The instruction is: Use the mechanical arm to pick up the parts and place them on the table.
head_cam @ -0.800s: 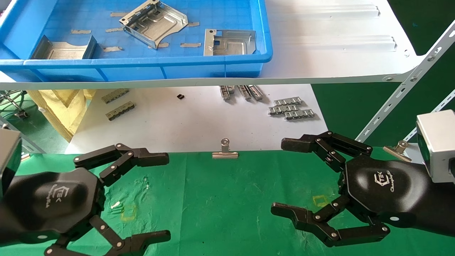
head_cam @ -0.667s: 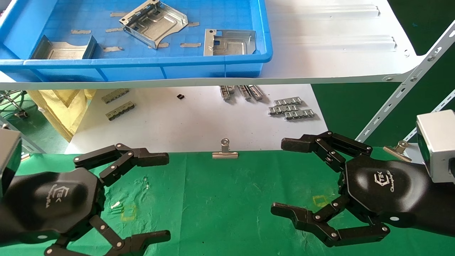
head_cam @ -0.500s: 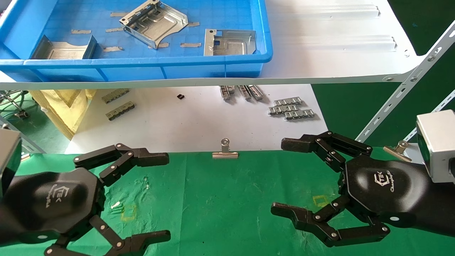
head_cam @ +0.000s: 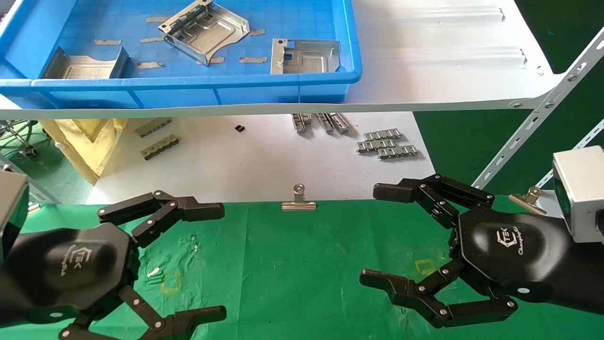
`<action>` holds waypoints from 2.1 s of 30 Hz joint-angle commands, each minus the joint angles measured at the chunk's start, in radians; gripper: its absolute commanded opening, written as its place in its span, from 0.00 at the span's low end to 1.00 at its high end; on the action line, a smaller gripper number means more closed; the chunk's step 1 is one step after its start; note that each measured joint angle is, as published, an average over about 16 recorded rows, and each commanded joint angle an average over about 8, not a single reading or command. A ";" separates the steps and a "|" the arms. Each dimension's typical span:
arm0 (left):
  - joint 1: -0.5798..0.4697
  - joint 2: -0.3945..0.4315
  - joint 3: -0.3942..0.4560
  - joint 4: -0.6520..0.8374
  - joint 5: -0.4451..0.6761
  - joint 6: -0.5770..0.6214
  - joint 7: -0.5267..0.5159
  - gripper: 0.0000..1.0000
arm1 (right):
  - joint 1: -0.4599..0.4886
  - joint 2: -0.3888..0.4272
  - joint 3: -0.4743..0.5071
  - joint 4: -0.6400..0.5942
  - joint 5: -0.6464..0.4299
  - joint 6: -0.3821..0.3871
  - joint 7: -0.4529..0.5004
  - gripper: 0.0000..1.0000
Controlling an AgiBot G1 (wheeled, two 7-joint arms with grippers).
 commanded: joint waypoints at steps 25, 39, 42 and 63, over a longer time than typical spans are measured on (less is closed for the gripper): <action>0.000 0.000 0.000 0.000 0.000 0.000 0.000 1.00 | 0.000 0.000 0.000 0.000 0.000 0.000 0.000 0.00; 0.000 0.000 0.000 0.000 0.000 0.000 0.000 1.00 | 0.000 0.000 0.000 0.000 0.000 0.000 0.000 0.00; 0.000 0.000 0.000 0.000 0.000 0.000 0.000 1.00 | 0.000 0.000 0.000 0.000 0.000 0.000 0.000 0.00; 0.000 0.000 0.000 0.000 0.000 0.000 0.000 1.00 | 0.000 0.000 0.000 0.000 0.000 0.000 0.000 0.00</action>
